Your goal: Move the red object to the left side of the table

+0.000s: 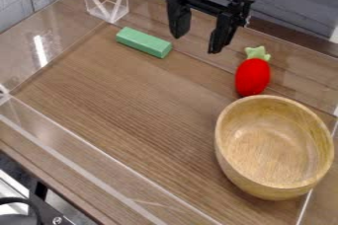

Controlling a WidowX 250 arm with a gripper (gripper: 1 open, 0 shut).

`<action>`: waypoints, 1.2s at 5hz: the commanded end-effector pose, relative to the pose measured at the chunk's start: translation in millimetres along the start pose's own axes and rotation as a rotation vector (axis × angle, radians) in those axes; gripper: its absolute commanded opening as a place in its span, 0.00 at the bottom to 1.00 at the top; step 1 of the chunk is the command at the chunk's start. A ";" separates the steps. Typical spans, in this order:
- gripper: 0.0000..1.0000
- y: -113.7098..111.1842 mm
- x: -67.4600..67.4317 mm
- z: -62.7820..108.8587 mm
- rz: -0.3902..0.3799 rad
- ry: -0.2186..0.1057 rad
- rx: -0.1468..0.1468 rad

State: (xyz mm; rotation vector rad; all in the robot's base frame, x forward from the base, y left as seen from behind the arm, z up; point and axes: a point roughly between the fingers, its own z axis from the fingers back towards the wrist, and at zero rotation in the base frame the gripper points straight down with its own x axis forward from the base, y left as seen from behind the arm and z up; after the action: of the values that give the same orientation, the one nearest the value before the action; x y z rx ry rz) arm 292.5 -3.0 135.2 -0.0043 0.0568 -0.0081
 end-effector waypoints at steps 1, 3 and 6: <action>1.00 -8.6 9.0 -8.8 -0.007 0.013 -0.005; 1.00 -59.0 36.2 -18.9 0.019 -0.017 -0.012; 0.00 -67.2 66.1 -33.6 -0.057 -0.028 0.002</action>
State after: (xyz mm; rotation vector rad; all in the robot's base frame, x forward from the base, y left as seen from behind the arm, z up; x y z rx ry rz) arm 347.4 -71.0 78.2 0.0038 0.0958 -0.0651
